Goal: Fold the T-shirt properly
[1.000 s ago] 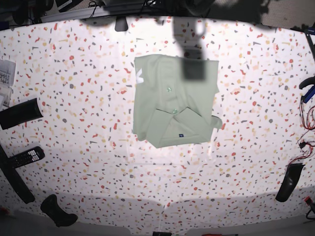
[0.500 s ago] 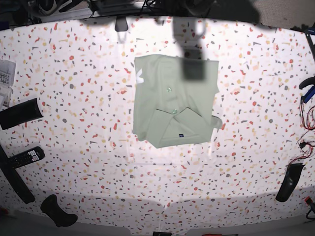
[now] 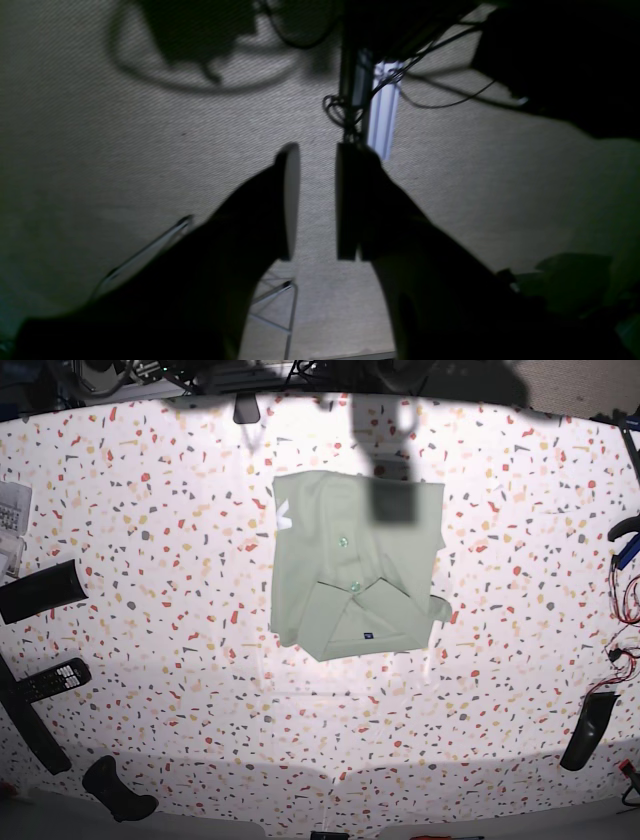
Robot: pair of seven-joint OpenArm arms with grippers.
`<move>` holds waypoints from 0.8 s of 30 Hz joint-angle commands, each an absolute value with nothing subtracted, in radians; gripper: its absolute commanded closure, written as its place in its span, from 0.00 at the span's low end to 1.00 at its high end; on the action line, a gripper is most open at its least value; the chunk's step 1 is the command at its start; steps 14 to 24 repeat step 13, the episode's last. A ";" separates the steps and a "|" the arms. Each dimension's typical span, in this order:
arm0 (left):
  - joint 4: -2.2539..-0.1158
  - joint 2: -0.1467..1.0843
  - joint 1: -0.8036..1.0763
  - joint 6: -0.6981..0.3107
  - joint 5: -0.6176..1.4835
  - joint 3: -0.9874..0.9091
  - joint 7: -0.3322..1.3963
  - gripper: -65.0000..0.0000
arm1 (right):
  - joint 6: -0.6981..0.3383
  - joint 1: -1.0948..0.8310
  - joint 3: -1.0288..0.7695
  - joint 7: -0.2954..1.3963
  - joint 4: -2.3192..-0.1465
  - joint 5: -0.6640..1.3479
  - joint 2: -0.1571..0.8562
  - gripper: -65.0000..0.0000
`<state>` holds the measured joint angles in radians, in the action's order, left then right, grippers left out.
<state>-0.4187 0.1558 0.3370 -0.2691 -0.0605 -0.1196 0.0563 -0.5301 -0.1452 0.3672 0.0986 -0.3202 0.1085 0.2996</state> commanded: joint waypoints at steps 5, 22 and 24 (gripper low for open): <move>-0.421 0.162 0.345 -0.273 -0.063 -0.121 0.082 0.83 | -0.536 -0.147 0.483 0.083 -0.320 0.116 0.274 0.60; -0.421 0.162 0.339 -0.273 -0.064 -0.121 0.095 0.83 | -0.515 -0.147 0.512 0.087 -0.320 0.112 0.247 0.60; -0.421 0.162 0.339 -0.273 -0.064 -0.121 0.095 0.83 | -0.515 -0.147 0.512 0.087 -0.320 0.112 0.247 0.60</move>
